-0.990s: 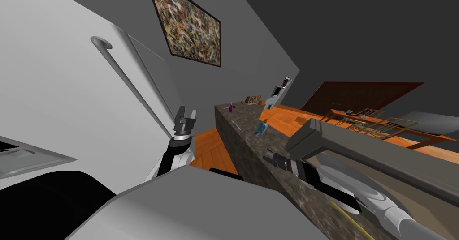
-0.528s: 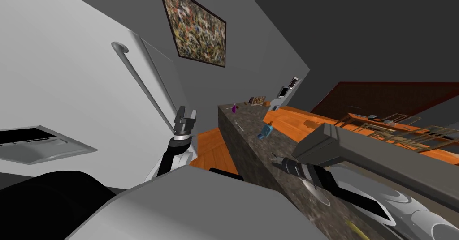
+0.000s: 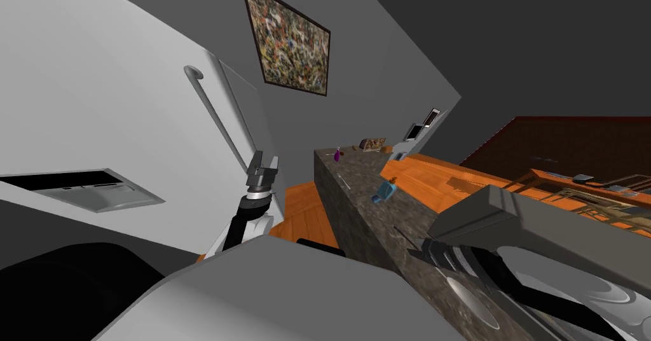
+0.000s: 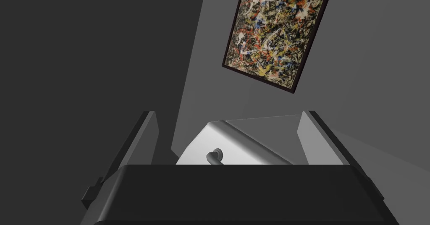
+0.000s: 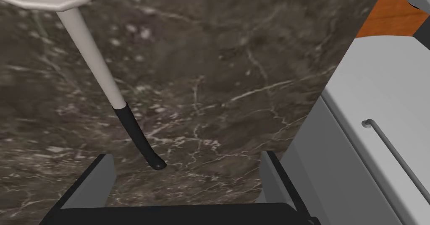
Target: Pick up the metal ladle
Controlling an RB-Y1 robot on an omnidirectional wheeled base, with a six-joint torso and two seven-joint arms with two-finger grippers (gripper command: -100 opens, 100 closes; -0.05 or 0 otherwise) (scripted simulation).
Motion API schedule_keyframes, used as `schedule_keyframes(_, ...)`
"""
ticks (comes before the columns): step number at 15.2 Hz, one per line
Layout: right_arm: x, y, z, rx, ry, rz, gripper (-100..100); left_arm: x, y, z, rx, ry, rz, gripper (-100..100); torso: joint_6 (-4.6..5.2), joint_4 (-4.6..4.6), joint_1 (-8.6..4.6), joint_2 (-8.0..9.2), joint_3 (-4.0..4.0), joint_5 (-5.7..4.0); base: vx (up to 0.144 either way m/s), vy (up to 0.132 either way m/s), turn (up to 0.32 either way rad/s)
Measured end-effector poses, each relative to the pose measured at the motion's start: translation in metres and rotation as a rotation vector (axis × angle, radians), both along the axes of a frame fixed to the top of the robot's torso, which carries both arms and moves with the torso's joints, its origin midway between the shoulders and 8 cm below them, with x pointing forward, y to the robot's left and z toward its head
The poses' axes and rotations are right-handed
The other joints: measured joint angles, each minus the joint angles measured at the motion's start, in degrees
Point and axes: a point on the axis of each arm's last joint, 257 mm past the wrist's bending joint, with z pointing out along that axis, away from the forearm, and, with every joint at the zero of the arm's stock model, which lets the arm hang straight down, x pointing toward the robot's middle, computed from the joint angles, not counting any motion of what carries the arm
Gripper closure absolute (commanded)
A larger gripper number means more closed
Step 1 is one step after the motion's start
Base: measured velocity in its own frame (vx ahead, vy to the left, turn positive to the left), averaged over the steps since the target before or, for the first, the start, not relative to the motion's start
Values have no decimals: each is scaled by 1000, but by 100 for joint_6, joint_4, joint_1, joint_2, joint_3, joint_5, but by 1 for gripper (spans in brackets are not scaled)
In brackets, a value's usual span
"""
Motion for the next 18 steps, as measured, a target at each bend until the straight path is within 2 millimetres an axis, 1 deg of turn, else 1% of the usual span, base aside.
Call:
schedule_keyframes(2,-15,-11,1,-32,35,-2,-100,0,0,0,0,0,0,0,-2,1,2,0,1,1,15,-12,153)
schedule_keyframes(4,-30,-33,-4,-81,77,-7,-100,0,0,0,0,0,0,0,-1,0,-1,-1,-1,0,-3,-17,106)
schedule_keyframes(6,-51,-47,-7,-109,122,-10,-100,0,0,0,0,0,0,0,15,-1,-14,7,3,-1,-4,-11,59)
schedule_keyframes(8,-55,-49,-11,-112,128,-13,-100,0,0,0,0,0,0,0,13,-1,-17,6,3,-4,21,17,86)
schedule_keyframes(10,-60,-49,-22,-112,131,-21,-100,0,0,0,0,0,0,0,12,-3,-9,-4,-3,-3,33,28,67)
schedule_keyframes(11,-61,-49,-24,-113,131,-22,100,0,0,0,0,0,0,0,14,-3,-10,-3,-3,-1,8,7,-1)
schedule_keyframes(16,-62,-51,-24,-115,132,-27,100,0,0,0,0,0,0,0,6,4,-21,12,8,-8,-2,-3,-22)
schedule_keyframes(18,-56,-48,-14,-114,127,-14,100,0,0,0,0,0,0,0,12,8,-27,24,15,-4,-28,-23,-74)
